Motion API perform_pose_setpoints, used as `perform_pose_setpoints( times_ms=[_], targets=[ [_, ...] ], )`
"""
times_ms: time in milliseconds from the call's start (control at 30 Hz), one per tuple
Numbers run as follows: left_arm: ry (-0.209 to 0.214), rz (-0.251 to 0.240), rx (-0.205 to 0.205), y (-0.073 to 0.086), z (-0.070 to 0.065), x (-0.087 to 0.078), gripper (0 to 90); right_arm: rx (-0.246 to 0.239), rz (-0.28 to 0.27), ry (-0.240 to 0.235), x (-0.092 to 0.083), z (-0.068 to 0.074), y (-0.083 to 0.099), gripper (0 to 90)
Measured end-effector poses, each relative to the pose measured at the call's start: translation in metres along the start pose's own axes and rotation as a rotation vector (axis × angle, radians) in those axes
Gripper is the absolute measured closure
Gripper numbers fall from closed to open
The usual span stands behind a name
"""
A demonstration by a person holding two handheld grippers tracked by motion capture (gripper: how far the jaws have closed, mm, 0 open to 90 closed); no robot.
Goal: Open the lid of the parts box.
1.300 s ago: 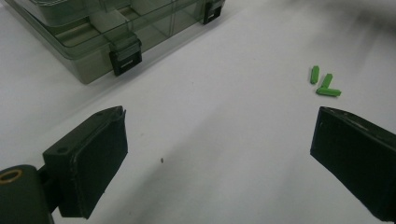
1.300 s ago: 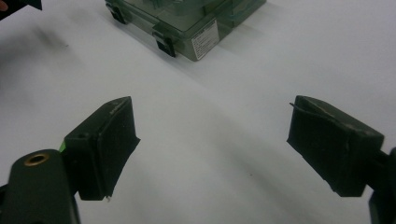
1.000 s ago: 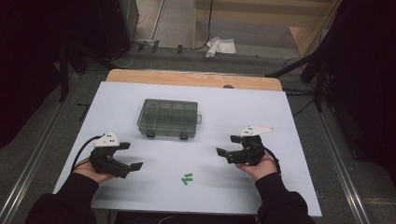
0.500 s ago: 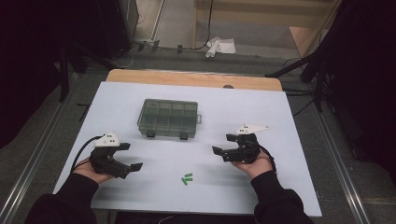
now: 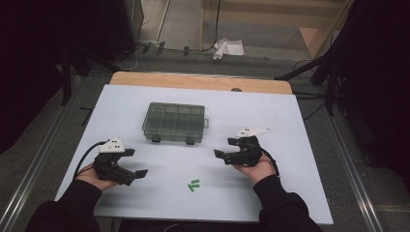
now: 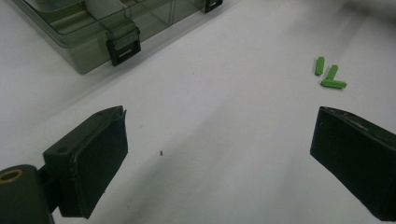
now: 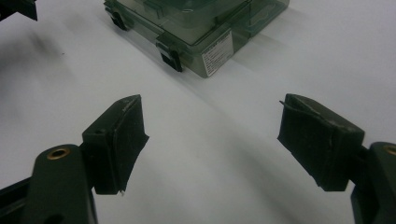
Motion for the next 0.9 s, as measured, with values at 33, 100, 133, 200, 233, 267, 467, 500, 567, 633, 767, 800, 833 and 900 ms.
perform_pose_setpoints(
  times_ms=[33,100,133,200,233,267,467,500,567,633,767,800,833,900],
  targets=[
    [0.000,0.000,0.000,0.000,0.000,0.000,3.3,0.000,0.000,0.000,0.000,0.000,0.000,23.6],
    [0.004,-0.001,0.002,0.000,0.000,0.000,3.3,0.005,0.004,0.001,0.002,0.000,0.000,23.9],
    [0.007,-0.017,0.002,0.000,-0.001,0.001,3.3,0.000,-0.002,0.000,0.003,0.000,-0.001,24.2],
    [0.007,-0.020,0.003,0.000,-0.001,0.002,3.3,0.004,-0.004,0.003,0.004,0.001,-0.002,24.7],
    [0.007,-0.019,0.003,0.000,-0.001,0.002,3.3,-0.002,-0.006,0.003,0.005,0.001,-0.002,24.8],
    [0.007,-0.019,0.002,0.000,-0.001,0.002,3.3,0.000,-0.005,0.002,0.006,0.001,-0.003,24.9],
    [0.006,-0.020,0.002,0.000,-0.001,0.001,3.3,-0.006,-0.001,0.002,0.013,0.004,-0.006,25.9],
    [0.006,-0.020,0.002,0.000,-0.001,0.001,3.3,-0.006,-0.001,0.002,0.013,0.004,-0.006,25.9],
    [0.007,-0.028,-0.001,-0.001,-0.001,0.001,3.3,-0.009,-0.003,0.002,0.015,0.006,-0.007,26.1],
    [0.007,-0.036,-0.004,-0.001,-0.001,0.001,3.3,-0.014,-0.003,0.003,0.017,0.007,-0.008,26.5],
    [0.005,-0.034,-0.013,0.001,-0.001,-0.001,3.3,-0.018,-0.008,-0.004,0.022,0.009,-0.010,27.2],
    [0.005,-0.031,-0.011,0.001,-0.001,-0.001,3.3,-0.019,-0.006,-0.004,0.022,0.009,-0.011,27.2],
    [0.004,-0.032,-0.011,0.002,-0.001,-0.002,3.3,-0.019,-0.006,-0.004,0.022,0.009,-0.011,27.2],
    [0.000,-0.026,-0.013,0.003,-0.002,-0.003,3.3,-0.020,-0.012,-0.004,0.024,0.009,-0.012,27.7]
  ],
)
Point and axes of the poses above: each handheld gripper's, and its own axes: x roughly forward along the jaws, y roughly out of its underside, z roughly to its left, the point moved 3 cm from there along x, roughly forward along the jaws, and after that the axes turned 11 degrees about x, right-handed, at the moved point
